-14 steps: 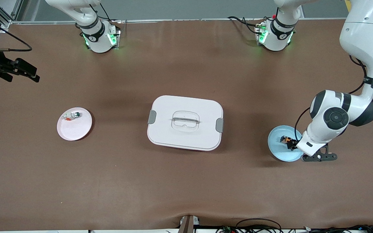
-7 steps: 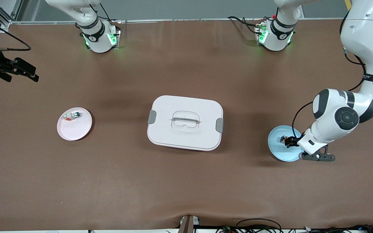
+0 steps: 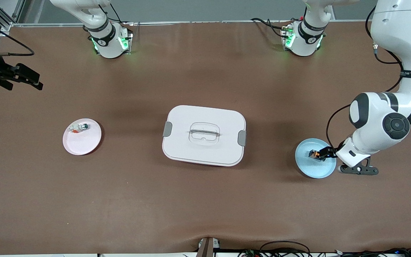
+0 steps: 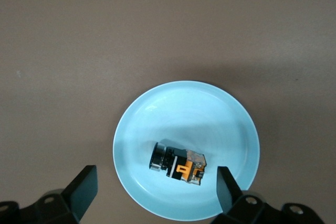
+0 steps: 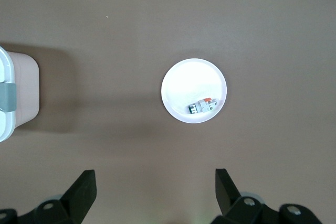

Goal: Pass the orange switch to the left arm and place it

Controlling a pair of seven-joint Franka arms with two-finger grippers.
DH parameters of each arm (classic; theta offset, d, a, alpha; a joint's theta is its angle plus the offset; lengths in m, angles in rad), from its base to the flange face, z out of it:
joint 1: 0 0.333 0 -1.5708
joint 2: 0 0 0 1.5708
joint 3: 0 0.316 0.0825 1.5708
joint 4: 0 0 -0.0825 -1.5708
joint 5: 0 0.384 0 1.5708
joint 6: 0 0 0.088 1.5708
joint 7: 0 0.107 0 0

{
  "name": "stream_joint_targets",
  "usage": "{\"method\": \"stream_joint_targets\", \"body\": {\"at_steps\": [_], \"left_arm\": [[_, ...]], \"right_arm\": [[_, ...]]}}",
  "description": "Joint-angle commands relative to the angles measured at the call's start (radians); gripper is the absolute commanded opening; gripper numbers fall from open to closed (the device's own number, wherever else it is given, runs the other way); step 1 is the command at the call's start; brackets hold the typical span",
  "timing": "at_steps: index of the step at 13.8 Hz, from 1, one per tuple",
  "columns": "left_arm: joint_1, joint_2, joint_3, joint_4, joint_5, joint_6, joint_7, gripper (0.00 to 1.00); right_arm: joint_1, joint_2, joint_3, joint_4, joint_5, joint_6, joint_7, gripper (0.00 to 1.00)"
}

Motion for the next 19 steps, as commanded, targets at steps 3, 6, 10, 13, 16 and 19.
{"method": "stream_joint_targets", "body": {"at_steps": [3, 6, 10, 13, 16, 19], "left_arm": [[-0.005, -0.074, 0.009, -0.02, -0.01, -0.04, -0.02, 1.0], [0.014, -0.127, 0.011, -0.017, -0.01, -0.102, -0.009, 1.0], [0.017, -0.187, 0.011, -0.017, -0.01, -0.172, 0.019, 1.0], [0.017, -0.242, 0.009, -0.015, -0.01, -0.214, 0.019, 1.0], [0.012, -0.301, 0.008, -0.013, -0.01, -0.284, 0.019, 1.0], [0.009, -0.36, 0.005, -0.02, -0.014, -0.323, 0.017, 1.0]], "right_arm": [[0.007, -0.012, 0.005, 0.005, -0.012, 0.008, -0.011, 1.0], [0.007, -0.014, 0.006, 0.007, -0.023, 0.01, -0.008, 1.0], [0.004, -0.014, 0.005, 0.005, -0.024, 0.006, 0.003, 1.0], [0.003, -0.015, 0.002, 0.005, -0.018, 0.005, 0.029, 1.0], [0.004, -0.017, 0.003, 0.005, -0.017, 0.006, 0.05, 1.0], [0.004, -0.015, 0.003, 0.005, -0.017, 0.006, 0.05, 1.0]]}}
